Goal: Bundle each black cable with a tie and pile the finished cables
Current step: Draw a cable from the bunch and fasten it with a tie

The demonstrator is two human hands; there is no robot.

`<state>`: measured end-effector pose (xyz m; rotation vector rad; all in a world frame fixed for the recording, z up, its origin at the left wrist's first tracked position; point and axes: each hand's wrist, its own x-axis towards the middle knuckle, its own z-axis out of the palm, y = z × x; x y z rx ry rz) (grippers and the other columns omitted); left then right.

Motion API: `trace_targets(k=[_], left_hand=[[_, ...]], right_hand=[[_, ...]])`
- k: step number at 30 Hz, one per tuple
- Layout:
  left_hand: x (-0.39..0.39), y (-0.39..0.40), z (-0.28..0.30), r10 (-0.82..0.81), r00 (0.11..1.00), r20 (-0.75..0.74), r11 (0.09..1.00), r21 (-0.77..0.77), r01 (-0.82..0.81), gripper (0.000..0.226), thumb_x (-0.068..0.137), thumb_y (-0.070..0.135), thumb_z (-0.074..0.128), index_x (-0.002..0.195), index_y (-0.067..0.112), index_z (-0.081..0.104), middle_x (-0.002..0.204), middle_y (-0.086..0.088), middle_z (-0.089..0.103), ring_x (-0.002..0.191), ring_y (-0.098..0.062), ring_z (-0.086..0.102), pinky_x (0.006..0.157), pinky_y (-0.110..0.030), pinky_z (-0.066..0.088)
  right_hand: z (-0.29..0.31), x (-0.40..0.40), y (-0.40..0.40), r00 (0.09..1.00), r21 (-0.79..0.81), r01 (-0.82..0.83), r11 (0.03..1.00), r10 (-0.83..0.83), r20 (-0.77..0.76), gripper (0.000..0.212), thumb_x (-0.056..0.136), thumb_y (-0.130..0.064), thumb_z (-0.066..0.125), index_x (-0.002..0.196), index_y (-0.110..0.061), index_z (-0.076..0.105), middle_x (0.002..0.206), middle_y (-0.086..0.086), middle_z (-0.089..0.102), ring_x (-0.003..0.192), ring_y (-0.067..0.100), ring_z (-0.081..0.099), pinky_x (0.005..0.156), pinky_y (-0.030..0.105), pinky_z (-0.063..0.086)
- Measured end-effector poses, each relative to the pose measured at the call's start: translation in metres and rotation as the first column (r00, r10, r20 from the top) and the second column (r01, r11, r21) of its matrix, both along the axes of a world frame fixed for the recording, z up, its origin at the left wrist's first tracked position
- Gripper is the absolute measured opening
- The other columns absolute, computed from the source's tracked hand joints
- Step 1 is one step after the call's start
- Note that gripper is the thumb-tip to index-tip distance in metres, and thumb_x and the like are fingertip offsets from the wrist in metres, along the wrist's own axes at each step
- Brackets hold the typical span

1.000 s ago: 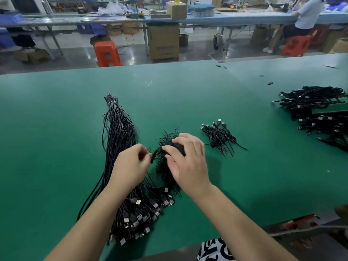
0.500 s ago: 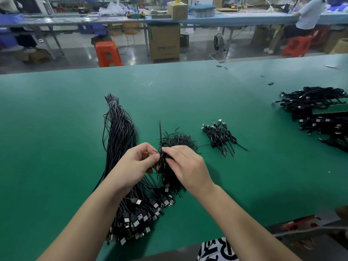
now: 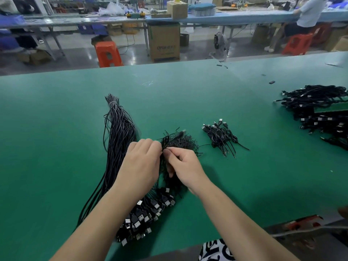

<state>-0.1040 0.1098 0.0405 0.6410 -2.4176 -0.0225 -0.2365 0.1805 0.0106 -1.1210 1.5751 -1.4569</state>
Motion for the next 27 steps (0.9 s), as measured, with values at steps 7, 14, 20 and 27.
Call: trace_targets(k=[7,14,20,27], left_hand=[[0.004,-0.002,-0.013,-0.027,0.995,0.091,0.996,0.083,0.02,0.013,0.088,0.0,0.063,0.084,0.011,0.057,0.078,-0.001,0.054,0.071,-0.025,0.051,0.067,-0.038,0.044],[0.0,-0.006,-0.013,0.223,0.966,-0.134,0.773,0.628,-0.091,0.018,0.096,0.02,0.062,0.08,0.026,0.057,0.065,0.008,0.058,0.06,-0.001,0.053,0.056,-0.013,0.039],[-0.001,-0.003,-0.007,0.158,0.973,-0.17,0.756,0.654,-0.009,0.019,0.097,0.018,0.06,0.081,0.026,0.053,0.062,0.007,0.052,0.055,-0.006,0.045,0.053,-0.017,0.036],[-0.002,0.006,-0.012,-0.001,1.0,0.014,0.987,0.16,-0.001,0.021,0.083,-0.014,0.065,0.084,0.006,0.057,0.079,-0.006,0.053,0.071,-0.028,0.051,0.067,-0.036,0.039]], right_hand=[[-0.006,-0.009,-0.002,0.965,0.055,-0.059,0.997,0.043,0.259,0.013,0.1,-0.016,0.062,0.111,-0.008,0.06,0.059,-0.003,0.061,0.044,0.01,0.051,0.044,0.026,0.045],[-0.007,-0.013,0.001,0.953,0.0,-0.156,0.988,0.151,0.263,0.029,0.096,0.0,0.063,0.108,-0.024,0.074,0.097,-0.004,0.074,0.074,0.013,0.067,0.075,0.028,0.057],[-0.006,-0.014,-0.002,0.997,0.03,-0.005,1.0,0.003,0.071,0.009,0.095,-0.028,0.069,0.091,-0.031,0.076,0.083,-0.01,0.065,0.052,0.015,0.051,0.063,0.028,0.048],[-0.007,-0.011,-0.007,0.987,0.113,0.009,0.994,-0.027,0.161,0.012,0.099,-0.025,0.064,0.109,-0.031,0.061,0.056,-0.01,0.056,0.043,0.01,0.042,0.045,0.022,0.041]])
